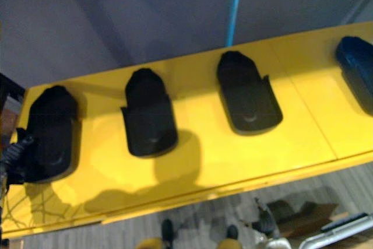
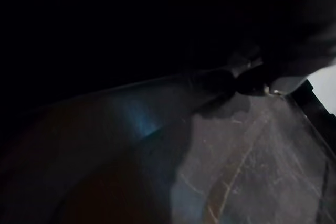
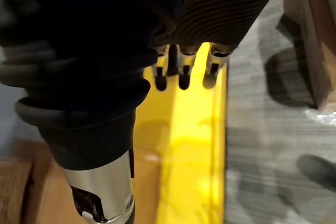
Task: Walk over and take plastic housings, then place them on the shelf
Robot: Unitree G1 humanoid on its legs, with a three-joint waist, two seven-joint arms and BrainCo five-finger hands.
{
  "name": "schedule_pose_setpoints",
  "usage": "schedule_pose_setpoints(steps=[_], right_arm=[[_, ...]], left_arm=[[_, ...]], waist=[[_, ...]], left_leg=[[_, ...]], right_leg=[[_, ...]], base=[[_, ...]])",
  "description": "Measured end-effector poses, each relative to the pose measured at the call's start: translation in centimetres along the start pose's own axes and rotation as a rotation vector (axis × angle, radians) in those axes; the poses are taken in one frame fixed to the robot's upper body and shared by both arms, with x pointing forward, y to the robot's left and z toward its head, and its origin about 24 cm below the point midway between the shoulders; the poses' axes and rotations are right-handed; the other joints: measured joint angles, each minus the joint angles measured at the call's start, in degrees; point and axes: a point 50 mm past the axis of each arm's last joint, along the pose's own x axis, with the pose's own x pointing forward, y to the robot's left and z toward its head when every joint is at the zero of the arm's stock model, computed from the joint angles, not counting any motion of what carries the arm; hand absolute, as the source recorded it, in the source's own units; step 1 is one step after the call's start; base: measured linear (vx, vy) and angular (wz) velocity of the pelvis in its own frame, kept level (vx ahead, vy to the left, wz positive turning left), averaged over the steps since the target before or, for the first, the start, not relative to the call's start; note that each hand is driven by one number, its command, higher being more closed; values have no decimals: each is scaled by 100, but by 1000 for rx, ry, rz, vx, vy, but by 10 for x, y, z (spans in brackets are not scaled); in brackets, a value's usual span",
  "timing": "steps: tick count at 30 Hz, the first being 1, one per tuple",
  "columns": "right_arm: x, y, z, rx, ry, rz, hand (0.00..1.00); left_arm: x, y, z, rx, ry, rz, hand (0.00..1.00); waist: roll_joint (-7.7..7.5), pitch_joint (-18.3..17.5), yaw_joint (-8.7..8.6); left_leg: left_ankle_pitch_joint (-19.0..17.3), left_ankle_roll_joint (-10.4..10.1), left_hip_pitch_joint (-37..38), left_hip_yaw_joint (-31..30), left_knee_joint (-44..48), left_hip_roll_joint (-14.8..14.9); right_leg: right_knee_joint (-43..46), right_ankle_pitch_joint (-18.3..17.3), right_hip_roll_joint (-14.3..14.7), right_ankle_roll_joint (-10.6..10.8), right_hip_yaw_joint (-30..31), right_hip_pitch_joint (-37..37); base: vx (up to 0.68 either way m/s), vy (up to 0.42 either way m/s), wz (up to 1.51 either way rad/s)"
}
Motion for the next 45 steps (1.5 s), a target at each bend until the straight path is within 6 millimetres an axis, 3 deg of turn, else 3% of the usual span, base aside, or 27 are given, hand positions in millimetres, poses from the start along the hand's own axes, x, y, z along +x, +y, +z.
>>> schedule_pose_setpoints(steps=[13,14,28,36,42,45], right_arm=[[-6,-2,-21,-7,94,7,0],[-8,-2,-23,-7,100,6,0],[-9,1,-27,4,124,6,0],[-11,15,-30,38,146,25,0],[-14,25,-32,64,156,20,0],[-14,30,-31,77,157,10,0]], left_arm=[[2,1,4,-5,-14,11,100],[2,1,4,-5,-14,10,0],[1,5,1,-36,-16,15,0],[1,6,3,-157,-63,51,0],[2,0,8,-211,-105,95,0],[0,2,20,-202,-181,133,0]], waist=[[-84,44,-48],[-85,44,-47],[-99,28,-33],[-332,-153,-37],[-357,-315,-35],[-363,-324,-14]], left_leg=[[-4,-2,-33,45,102,29],[-2,0,-36,50,101,30],[-1,2,-30,153,66,-25],[35,53,-17,144,65,-73],[271,79,73,76,-311,-145],[295,79,169,29,-371,-162]], right_leg=[[145,3,-60,1,55,-95],[144,7,-56,6,58,-104],[-31,128,-49,28,99,-64],[-239,295,-89,41,89,26],[-353,355,-87,49,9,37],[-418,369,-81,55,-23,165]], base=[[-40,5,-2],[0,0,0],[13,1,-1],[-37,12,-1],[-23,4,6],[27,-3,8]])
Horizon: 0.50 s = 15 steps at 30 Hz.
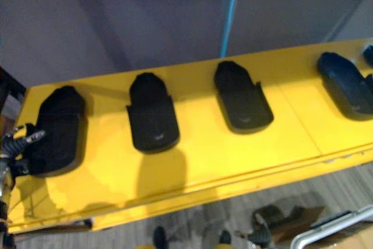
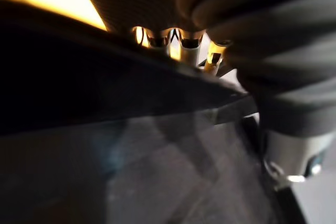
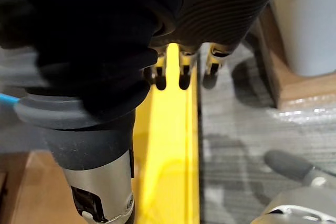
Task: Walk over and take plastic housings, then place them on the shelf
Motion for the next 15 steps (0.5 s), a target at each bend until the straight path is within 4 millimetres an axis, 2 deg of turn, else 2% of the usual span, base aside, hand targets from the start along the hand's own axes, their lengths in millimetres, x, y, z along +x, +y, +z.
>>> schedule_pose_setpoints(steps=[5,10,12,15], right_arm=[[4,4,7,10,-21,-15,0],[6,12,12,-13,-39,26,0],[9,15,15,-18,-42,43,0],[15,20,28,-32,-78,77,0]], left_arm=[[-3,-4,45,-2,-242,39,0],[-4,-8,72,-109,-367,43,0],[-6,-17,87,-131,-430,16,0],[-11,-20,103,-160,-493,-18,0]], waist=[[45,-65,76],[138,-167,135],[200,-240,214],[238,-262,283]], left_leg=[[0,0,7,-45,0,-13],[1,1,80,-165,-4,-28],[7,9,78,-242,-11,-39],[49,8,56,-378,-18,-51]], right_leg=[[-37,1,-3,-2,-107,78],[-116,2,-2,-3,-208,241],[-129,0,-3,-6,-289,273],[-136,-14,-1,-25,-450,333]], base=[[20,0,7],[-1,-8,8],[-25,-7,19],[-28,-14,20]])
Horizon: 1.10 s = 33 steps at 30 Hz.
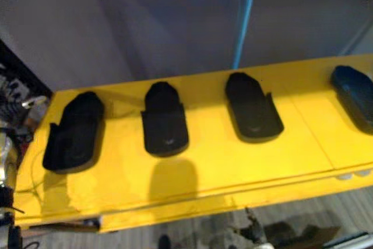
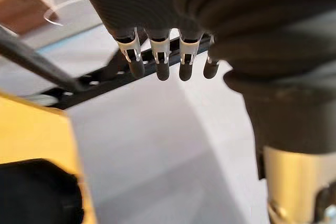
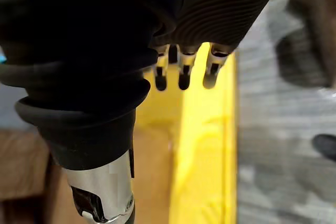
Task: Walk over and take plastic housings, then place them on the shelf
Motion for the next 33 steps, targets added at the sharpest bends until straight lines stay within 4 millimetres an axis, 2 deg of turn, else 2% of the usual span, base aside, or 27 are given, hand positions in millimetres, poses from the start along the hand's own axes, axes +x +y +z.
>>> schedule_pose_setpoints(steps=[2,4,7,8,10,13,14,17,18,22,25,31,33], right_arm=[[2,1,1,1,3,7,0],[5,0,4,13,1,0,0],[4,-4,-4,23,40,-12,0],[4,-6,-7,29,54,-23,0],[3,-9,-12,56,77,-55,0],[-1,-15,-20,100,108,-115,0],[-1,-17,-20,115,106,-133,0],[-3,-21,-23,153,117,-182,0],[-2,-21,-22,157,114,-186,0],[-3,-18,-21,194,114,-205,0],[-4,-13,-25,199,146,-202,0],[-6,-12,-28,193,159,-197,0],[-7,-12,-30,188,167,-195,0]], left_arm=[[1,-5,10,-1,-38,-29,0],[1,-9,25,-3,-103,-45,0],[-10,-18,63,-29,-283,-76,0],[-20,-20,80,-51,-373,-90,0],[-38,-22,100,-125,-509,-96,0],[-73,-22,114,-249,-663,-89,0],[-85,-21,116,-283,-700,-84,0],[-103,-16,114,-305,-758,-62,0],[-107,-12,113,-300,-770,-42,0],[-144,26,111,-230,-901,170,0],[-164,41,112,-145,-958,229,0],[-181,53,101,-37,-895,418,0],[-180,63,86,-25,-804,540,0]], waist=[[10,-9,49],[13,-17,183],[19,-64,369],[23,-78,457],[39,-90,553],[70,-239,680],[74,-243,737],[31,-269,881],[34,-267,880],[1,-303,863],[-43,-361,879],[-101,-400,911],[-106,-404,958]], left_leg=[[31,-4,-21,-164,-3,-16],[85,2,-109,-327,-4,-35],[185,-6,-340,-619,-3,-79],[214,0,-386,-742,-2,-102],[248,0,-399,-905,-2,-117],[305,-7,-464,-1106,-2,-127],[322,-19,-453,-1164,-3,-127],[364,-34,-451,-1243,-35,-134],[372,-34,-444,-1244,-35,-139],[402,-29,-393,-1195,-40,-87],[411,-28,-475,-1118,-40,-44],[415,-34,-468,-1052,-39,-34],[411,-37,-474,-1062,-40,-26]], right_leg=[[-23,-13,6,-15,-166,94],[-55,-12,11,-14,-348,133],[-48,-11,14,-12,-646,124],[-42,-11,10,-12,-749,136],[-28,-11,6,-13,-896,222],[83,-53,7,-73,-1123,255],[130,-83,7,-67,-1175,285],[173,-199,5,-84,-1260,323],[203,-210,2,-91,-1268,316],[320,-317,-2,-99,-1210,253],[320,-304,17,-118,-1091,111],[312,-276,16,-128,-1055,83],[256,-258,35,-99,-1066,113]], base=[[-27,-23,46],[-25,-21,46],[-2,-3,52],[1,5,41],[1,13,48],[-15,14,40],[-35,13,35],[-88,13,18],[-104,23,-1],[-69,10,-8],[-22,3,-15],[1,1,-5],[0,0,0]])
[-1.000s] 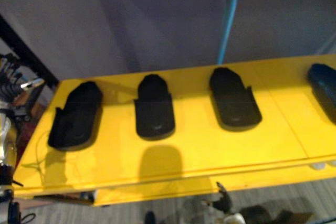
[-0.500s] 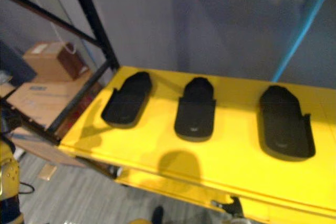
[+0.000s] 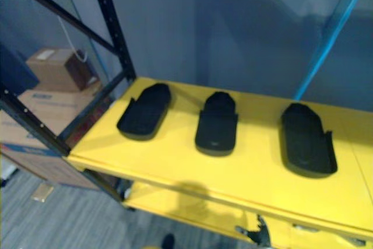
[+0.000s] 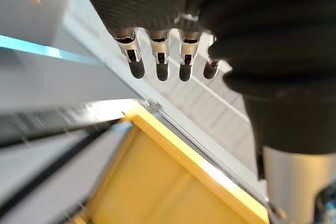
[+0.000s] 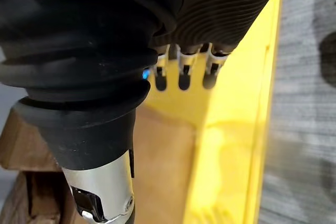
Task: Walk over and take plastic housings, then place them on the shelf
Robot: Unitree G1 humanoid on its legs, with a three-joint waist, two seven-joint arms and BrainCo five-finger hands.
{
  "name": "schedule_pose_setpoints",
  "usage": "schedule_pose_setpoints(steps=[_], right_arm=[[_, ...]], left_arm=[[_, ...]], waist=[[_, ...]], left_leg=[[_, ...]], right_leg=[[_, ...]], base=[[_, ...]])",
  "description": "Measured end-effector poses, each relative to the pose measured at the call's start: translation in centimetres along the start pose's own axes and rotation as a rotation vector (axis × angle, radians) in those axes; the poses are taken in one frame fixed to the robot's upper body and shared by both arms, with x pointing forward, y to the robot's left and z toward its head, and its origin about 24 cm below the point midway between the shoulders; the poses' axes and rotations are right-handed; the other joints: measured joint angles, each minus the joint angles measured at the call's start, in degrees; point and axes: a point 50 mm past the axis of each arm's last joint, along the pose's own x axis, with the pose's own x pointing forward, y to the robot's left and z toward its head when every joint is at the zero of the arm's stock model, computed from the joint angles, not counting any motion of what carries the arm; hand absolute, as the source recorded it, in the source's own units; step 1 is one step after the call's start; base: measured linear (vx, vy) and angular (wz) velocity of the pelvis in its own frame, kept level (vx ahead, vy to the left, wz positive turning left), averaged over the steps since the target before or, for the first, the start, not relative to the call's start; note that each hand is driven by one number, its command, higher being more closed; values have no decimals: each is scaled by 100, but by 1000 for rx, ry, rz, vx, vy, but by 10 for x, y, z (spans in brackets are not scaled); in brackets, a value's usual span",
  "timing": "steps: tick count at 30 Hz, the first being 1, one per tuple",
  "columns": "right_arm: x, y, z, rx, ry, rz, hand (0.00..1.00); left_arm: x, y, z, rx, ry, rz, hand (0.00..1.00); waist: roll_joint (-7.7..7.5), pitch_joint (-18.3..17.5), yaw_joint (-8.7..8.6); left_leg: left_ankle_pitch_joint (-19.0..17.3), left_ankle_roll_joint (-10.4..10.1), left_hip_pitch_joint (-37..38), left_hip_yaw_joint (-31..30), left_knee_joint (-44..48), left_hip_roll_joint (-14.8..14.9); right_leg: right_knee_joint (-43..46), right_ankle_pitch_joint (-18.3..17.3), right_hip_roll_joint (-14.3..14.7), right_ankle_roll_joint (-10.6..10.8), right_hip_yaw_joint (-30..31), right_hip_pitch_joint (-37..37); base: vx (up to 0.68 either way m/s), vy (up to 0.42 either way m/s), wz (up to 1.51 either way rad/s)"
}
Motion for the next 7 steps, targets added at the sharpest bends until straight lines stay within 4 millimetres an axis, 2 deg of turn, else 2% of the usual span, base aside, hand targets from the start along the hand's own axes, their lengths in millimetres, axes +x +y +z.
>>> schedule_pose_setpoints(steps=[2,3,5,7], right_arm=[[1,-2,1,23,1,-10,0],[1,-3,1,38,5,-17,0],[2,-8,0,101,18,-43,0],[2,-9,0,128,22,-55,0]], left_arm=[[-18,31,-32,133,185,177,0],[-26,41,-40,161,243,228,0],[-67,76,-70,225,486,431,0],[-102,96,-86,272,662,526,0]], waist=[[41,0,8],[39,4,9],[36,25,3],[-33,53,-8]], left_leg=[[-2,-3,-11,0,-2,4],[-1,-3,-15,2,-2,6],[-17,-5,29,-3,-2,15],[-35,-17,64,7,-2,26]], right_leg=[[-48,50,56,26,-1,28],[-61,63,60,31,0,28],[-88,99,70,54,2,105],[-106,96,69,51,16,128]], base=[[21,-37,0],[30,-34,-1],[36,-24,2],[0,0,0]])
